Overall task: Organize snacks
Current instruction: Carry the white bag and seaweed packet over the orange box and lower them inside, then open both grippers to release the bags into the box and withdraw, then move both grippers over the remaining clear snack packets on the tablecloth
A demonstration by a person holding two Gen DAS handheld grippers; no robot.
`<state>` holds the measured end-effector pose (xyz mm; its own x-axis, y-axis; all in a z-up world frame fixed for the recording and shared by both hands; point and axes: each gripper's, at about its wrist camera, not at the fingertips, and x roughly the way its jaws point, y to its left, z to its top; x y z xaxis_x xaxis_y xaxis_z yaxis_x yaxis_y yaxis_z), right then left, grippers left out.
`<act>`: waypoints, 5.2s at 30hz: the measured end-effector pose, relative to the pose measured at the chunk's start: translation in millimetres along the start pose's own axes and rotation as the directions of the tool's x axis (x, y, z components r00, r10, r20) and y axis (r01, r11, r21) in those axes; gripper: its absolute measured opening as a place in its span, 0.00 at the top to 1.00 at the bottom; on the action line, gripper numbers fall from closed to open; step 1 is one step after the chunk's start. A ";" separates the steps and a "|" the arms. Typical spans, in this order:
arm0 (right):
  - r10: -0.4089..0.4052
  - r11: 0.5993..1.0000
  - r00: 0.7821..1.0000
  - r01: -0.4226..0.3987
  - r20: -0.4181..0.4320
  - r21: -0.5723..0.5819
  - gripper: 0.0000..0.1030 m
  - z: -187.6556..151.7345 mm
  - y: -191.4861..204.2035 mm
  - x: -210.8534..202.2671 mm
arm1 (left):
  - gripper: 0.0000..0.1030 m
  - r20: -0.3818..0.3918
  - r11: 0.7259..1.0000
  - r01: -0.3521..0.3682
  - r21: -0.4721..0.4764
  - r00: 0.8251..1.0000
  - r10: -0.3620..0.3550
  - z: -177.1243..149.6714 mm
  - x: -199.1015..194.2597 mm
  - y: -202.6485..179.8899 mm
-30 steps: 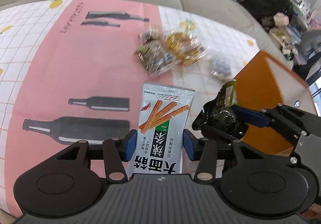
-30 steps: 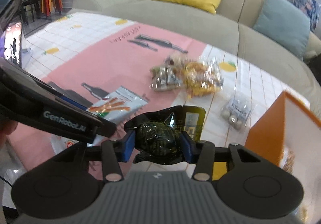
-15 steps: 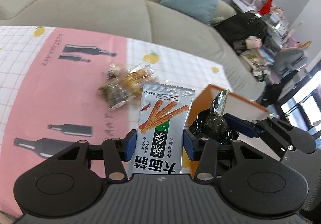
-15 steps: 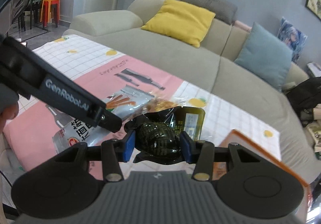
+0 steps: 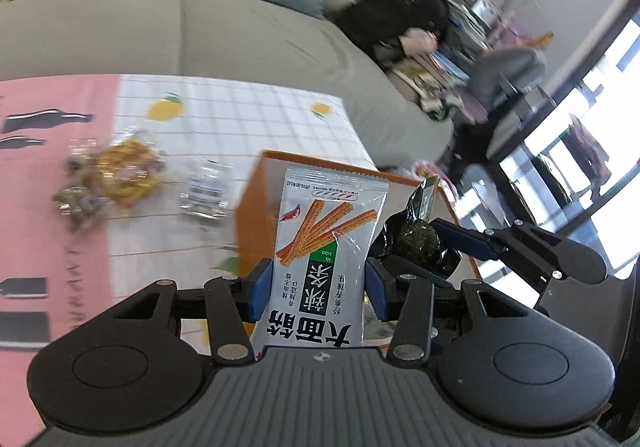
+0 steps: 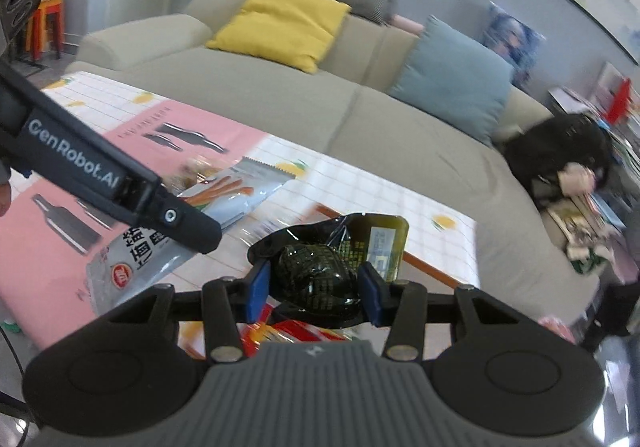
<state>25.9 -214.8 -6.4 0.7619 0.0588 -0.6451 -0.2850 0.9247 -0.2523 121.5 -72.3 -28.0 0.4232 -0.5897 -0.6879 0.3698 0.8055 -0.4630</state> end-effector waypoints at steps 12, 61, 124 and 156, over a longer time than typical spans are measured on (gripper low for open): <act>-0.056 0.998 0.990 0.060 -0.131 0.028 0.56 -33.0 -64.2 24.6 | 0.46 -0.143 0.993 0.070 0.100 0.988 -0.055 15.2 77.2 -37.0; 0.051 0.994 0.871 -0.091 -0.489 -0.059 0.55 -74.1 -98.2 156.6 | 0.33 -0.430 0.979 0.029 0.201 0.901 0.062 24.3 208.0 -37.6; -0.037 0.933 0.997 0.058 -0.067 0.354 0.19 -6.3 55.0 34.1 | 0.25 0.090 0.930 -0.365 0.039 0.929 0.360 -54.9 -60.6 74.5; 0.153 0.958 0.982 -0.119 -0.114 0.263 0.37 41.5 106.9 132.2 | 0.30 0.036 0.943 -0.332 0.017 0.943 0.331 -33.7 -34.5 178.4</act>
<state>120.3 -92.5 -88.7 0.6377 0.1564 -0.7542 -0.2106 0.9773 0.0246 144.9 93.7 -105.7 0.5514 -0.2918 -0.7815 0.2228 0.9543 -0.1991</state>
